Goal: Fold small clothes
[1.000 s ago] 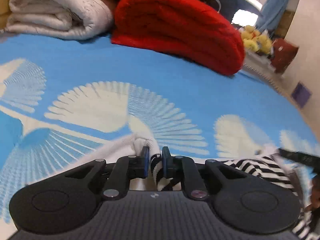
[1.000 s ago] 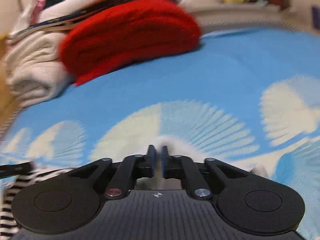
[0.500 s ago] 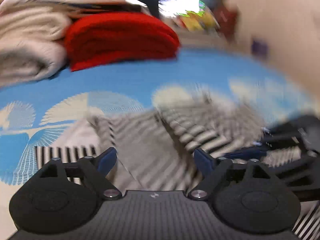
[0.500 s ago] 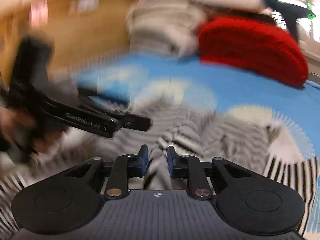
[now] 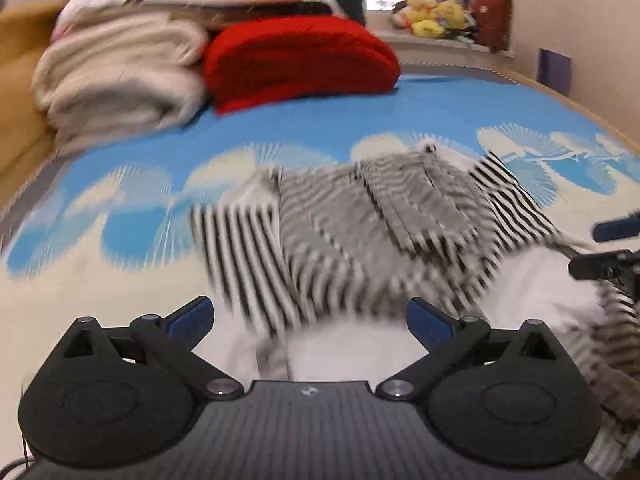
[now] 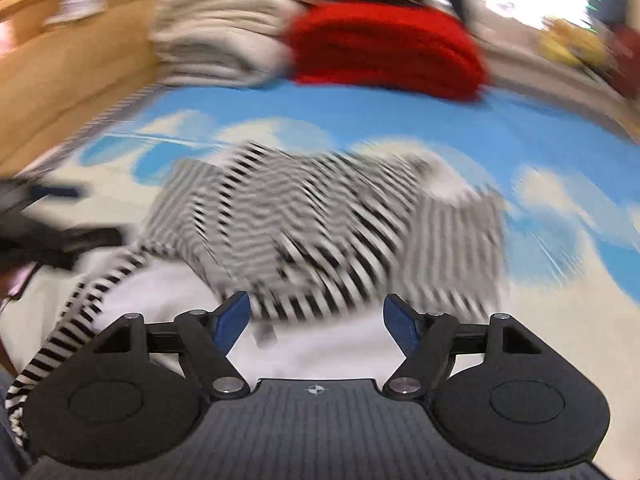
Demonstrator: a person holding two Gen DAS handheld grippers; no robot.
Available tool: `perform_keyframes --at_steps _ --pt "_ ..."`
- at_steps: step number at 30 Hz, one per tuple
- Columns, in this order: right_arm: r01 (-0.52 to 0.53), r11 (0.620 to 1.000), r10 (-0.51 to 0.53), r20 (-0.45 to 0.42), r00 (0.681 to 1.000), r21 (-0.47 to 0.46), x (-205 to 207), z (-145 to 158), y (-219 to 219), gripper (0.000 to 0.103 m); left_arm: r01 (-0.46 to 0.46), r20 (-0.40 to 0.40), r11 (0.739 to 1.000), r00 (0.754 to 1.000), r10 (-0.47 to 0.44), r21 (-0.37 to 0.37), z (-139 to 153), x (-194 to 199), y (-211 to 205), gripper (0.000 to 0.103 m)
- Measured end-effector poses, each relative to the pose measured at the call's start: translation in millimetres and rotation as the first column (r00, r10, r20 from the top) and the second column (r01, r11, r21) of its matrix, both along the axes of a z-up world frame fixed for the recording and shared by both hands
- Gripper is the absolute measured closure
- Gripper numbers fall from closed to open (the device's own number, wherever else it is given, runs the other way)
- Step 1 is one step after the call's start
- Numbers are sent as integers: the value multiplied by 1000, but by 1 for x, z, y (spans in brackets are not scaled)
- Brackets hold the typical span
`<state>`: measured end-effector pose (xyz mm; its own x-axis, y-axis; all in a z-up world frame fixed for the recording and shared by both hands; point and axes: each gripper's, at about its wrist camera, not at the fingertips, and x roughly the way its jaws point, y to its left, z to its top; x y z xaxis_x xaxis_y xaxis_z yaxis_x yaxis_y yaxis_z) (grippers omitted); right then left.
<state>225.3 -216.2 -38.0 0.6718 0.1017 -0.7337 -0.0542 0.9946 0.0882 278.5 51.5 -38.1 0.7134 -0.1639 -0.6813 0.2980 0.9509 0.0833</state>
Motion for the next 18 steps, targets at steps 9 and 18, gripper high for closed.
perform_keyframes --at_steps 9,18 --pt "147 983 -138 -89 986 114 -142 15 4 27 -138 -53 988 990 134 -74 1 -156 7 1" --pt "72 997 -71 54 996 -14 -235 53 36 25 -150 17 983 988 152 -107 32 -247 12 1"
